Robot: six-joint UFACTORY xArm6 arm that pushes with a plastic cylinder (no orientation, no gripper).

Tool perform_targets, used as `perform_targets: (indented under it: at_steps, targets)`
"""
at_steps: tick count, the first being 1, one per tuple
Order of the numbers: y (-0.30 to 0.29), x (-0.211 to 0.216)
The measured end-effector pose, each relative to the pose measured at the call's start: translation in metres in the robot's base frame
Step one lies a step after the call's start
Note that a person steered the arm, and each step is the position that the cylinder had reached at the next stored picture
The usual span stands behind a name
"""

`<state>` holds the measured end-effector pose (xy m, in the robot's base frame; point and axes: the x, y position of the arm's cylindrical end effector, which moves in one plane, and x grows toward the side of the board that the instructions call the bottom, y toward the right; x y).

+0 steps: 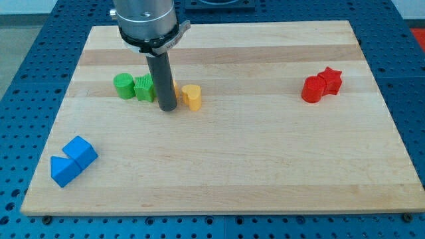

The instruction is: Move your arm closer to the yellow heart

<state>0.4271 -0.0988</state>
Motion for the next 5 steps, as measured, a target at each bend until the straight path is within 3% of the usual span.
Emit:
perform_targets:
  at_steps: [2,4,5]
  targets:
    - [0.000,-0.003]
    - [0.019,0.075]
    - [0.061,0.066]
